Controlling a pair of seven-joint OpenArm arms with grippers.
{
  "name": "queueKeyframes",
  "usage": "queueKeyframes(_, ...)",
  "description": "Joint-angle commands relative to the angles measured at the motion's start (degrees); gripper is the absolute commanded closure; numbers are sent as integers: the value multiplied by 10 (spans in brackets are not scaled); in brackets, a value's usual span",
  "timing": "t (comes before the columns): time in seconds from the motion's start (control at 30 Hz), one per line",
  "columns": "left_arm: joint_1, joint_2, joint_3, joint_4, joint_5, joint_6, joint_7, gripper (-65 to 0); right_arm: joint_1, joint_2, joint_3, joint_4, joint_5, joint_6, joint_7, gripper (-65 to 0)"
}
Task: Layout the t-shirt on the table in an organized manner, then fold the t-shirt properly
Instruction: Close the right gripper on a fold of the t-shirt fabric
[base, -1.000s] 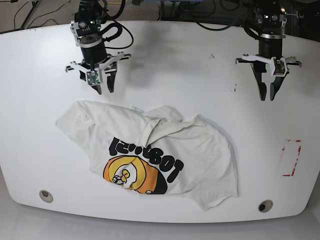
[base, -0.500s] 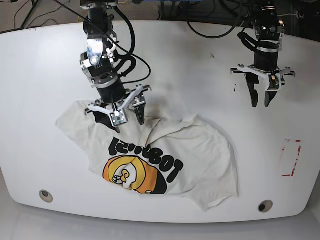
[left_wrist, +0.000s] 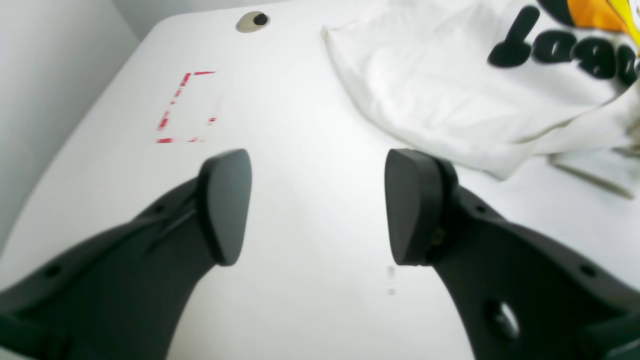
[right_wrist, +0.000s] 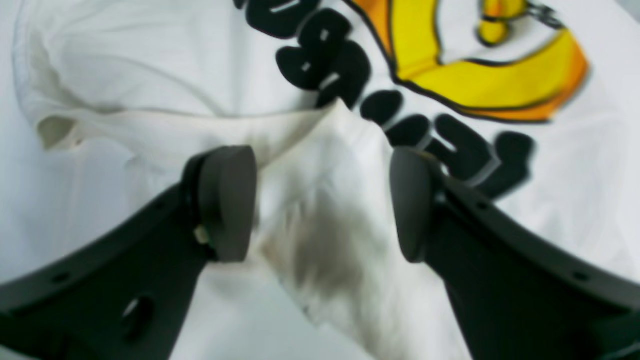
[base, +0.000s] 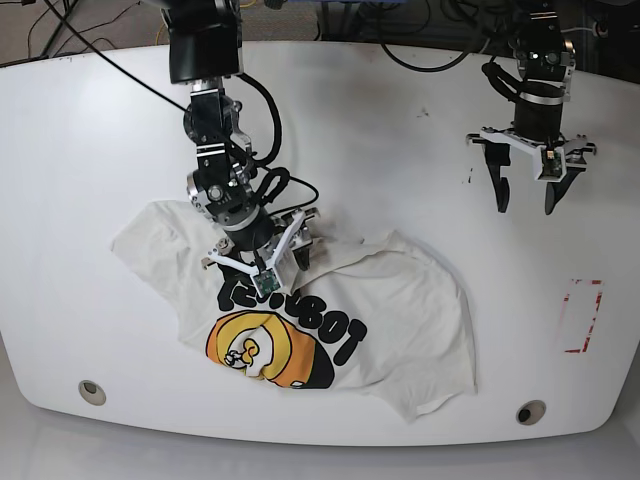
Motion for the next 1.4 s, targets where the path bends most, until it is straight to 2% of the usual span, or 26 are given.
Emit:
queueKeyframes(0.0,0,-3,-4,12,-4,3,-18,-379,32,0,2,-21,1,-2,28,-403)
queueKeyframes(0.4,1,-3,-6,11,-3,3,-18,-379,63,0,2,-114,7,-2,53,-400)
queueKeyframes(0.67,1,-3,-6,11,-3,3,-18,-379,59,1,3,-121,7,-2,85,-396)
queueKeyframes(0.77,1,-3,-6,11,-3,3,-18,-379,51,1,3,-117,7,-2,85,-322)
queueKeyframes(0.93,1,-3,-6,10,-3,3,-17,-379,41,2,3,-96,3,-2,85,-71)
queueKeyframes(1.0,1,-3,-6,10,-3,3,-17,-379,34,2,3,-83,3,-2,85,0)
queueKeyframes(1.13,1,-3,-6,10,-3,3,-17,-379,21,2,3,-53,2,-2,85,-24)
queueKeyframes(1.37,0,-1,-6,9,-3,3,-17,-379,-8,2,3,10,1,-2,85,0)
